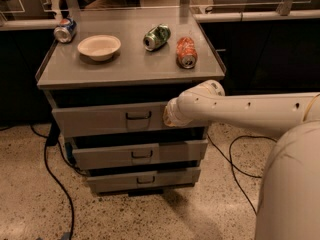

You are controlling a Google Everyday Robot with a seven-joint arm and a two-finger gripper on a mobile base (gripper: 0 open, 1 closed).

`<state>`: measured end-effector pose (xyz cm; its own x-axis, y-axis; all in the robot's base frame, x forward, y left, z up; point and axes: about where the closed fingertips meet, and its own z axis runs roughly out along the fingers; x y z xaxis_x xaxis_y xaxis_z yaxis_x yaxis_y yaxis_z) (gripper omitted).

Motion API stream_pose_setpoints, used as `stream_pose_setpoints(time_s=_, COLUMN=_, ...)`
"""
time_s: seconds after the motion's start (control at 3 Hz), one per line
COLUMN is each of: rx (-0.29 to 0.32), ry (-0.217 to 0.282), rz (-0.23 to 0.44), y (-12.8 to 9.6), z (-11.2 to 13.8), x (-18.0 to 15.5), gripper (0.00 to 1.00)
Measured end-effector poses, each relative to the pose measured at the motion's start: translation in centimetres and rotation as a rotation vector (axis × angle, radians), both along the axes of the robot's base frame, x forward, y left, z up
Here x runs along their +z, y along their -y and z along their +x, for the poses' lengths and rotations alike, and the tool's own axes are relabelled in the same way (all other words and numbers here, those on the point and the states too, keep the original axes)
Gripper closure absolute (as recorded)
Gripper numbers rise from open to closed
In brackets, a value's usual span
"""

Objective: Close top drawer

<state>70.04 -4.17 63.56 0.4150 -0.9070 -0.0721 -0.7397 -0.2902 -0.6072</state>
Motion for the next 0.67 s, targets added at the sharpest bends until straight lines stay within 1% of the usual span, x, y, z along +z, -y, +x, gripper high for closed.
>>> stream_pose_setpoints(time_s=0.33, rx=0.005, ry=-0.023, rz=0.036, y=-0.13, z=-0.53, x=-0.38, gripper=1.0)
stream_pose_setpoints(time_s=0.67, rx=0.005, ry=-0.024, rz=0.037, y=-0.14, z=-0.55, x=-0.38, gripper=0.81)
